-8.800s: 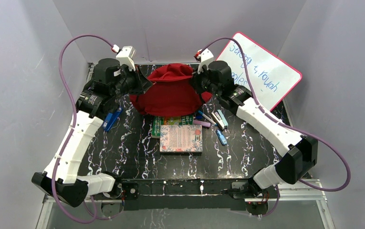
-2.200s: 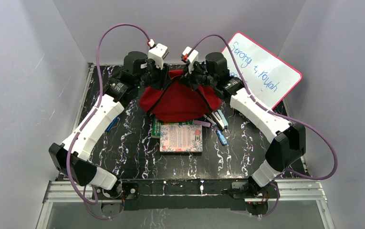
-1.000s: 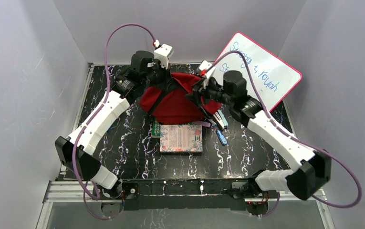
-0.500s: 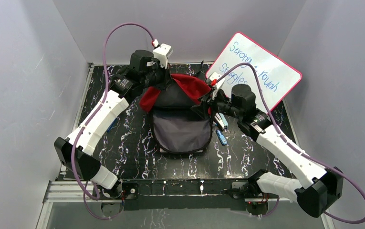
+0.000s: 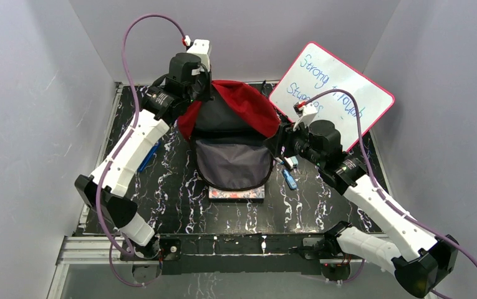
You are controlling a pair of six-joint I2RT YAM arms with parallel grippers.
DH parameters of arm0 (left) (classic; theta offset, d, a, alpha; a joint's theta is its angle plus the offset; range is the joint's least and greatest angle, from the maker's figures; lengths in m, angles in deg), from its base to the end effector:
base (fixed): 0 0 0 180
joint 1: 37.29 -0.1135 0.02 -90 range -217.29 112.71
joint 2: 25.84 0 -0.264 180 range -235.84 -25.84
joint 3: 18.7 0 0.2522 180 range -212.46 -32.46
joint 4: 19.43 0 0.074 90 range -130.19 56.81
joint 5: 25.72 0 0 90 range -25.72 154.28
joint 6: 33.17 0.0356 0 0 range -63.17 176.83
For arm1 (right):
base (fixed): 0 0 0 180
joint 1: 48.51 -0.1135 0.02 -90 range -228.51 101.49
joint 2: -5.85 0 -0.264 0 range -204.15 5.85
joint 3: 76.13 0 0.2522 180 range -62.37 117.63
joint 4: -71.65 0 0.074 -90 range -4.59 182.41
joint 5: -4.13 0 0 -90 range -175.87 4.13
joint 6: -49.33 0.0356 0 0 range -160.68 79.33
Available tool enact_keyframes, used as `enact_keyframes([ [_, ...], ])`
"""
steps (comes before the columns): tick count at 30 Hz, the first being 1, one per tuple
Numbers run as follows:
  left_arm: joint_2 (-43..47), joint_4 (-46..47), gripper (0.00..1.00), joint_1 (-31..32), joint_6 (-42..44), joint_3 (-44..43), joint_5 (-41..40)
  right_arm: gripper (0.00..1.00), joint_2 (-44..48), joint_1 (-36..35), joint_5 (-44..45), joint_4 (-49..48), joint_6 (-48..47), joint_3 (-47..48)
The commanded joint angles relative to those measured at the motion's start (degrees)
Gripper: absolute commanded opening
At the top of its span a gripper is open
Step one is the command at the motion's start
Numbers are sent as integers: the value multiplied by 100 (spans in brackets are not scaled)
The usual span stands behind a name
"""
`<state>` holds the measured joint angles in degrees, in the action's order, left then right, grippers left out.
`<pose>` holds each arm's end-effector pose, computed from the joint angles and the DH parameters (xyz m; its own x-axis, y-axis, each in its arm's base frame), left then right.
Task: Pack the student bag
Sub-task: Unzip the student bag at the center of the board.
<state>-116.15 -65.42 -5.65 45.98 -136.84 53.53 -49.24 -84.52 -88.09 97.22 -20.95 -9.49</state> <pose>0.2998 -0.1769 0.4613 -0.3292 -0.0144 -0.9441 0.3080 0.9436 -0.1218 0.1790 0.1318 0.3539 -0.3930 0.1312 -0.9101 -0.5155 0.7882 0.3362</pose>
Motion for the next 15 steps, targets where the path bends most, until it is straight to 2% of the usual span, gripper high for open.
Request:
enact_keyframes([
  [1,-105,-131,0,-64,-288,-541,-1178,64,72,7,541,114,621,-93],
  [7,-370,-435,0,-224,-448,-968,-1335,76,-335,10,708,-382,570,-156],
  [15,-574,-656,0,-228,-370,-1426,-715,91,-1086,-91,-256,-3528,-1631,-255],
])
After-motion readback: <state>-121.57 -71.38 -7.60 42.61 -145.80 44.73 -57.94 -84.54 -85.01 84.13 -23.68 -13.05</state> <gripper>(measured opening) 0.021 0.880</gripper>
